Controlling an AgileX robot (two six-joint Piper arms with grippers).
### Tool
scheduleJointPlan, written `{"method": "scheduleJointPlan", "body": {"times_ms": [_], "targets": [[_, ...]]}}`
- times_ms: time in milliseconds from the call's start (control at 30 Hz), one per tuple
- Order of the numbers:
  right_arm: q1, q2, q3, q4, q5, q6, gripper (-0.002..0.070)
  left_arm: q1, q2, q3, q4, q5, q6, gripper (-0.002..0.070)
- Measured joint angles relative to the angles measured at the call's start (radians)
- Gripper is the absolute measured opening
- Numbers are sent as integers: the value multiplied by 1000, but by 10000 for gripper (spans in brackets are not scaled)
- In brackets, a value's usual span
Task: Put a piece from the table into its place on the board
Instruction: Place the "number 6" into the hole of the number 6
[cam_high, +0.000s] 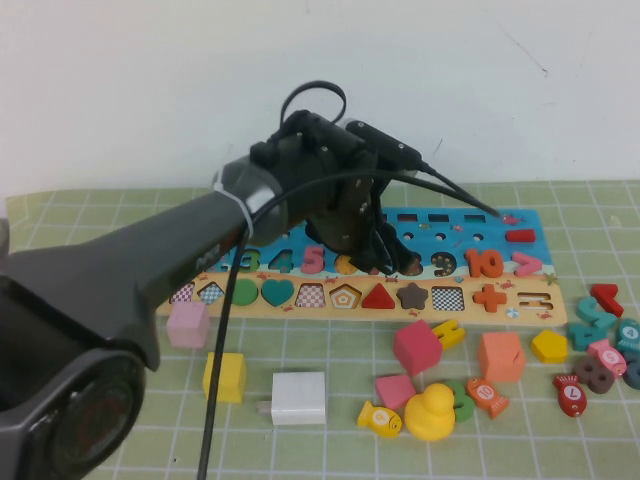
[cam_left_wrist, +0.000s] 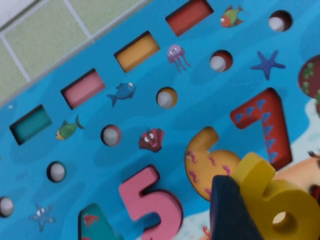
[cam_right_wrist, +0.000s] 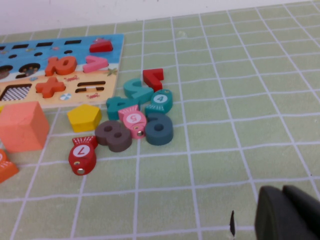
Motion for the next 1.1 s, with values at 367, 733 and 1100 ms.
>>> {"method": "scheduleJointPlan", "body": {"times_ms": [367, 733, 1100], "targets": [[0, 0, 0, 0, 0, 0, -2, 0, 50, -14, 69, -42, 0, 302], [0, 0, 0, 0, 0, 0, -2, 0, 70, -14, 134, -53, 2, 302], [0, 0, 0, 0, 0, 0, -2, 0, 70, -14, 134, -57, 2, 302]]}}
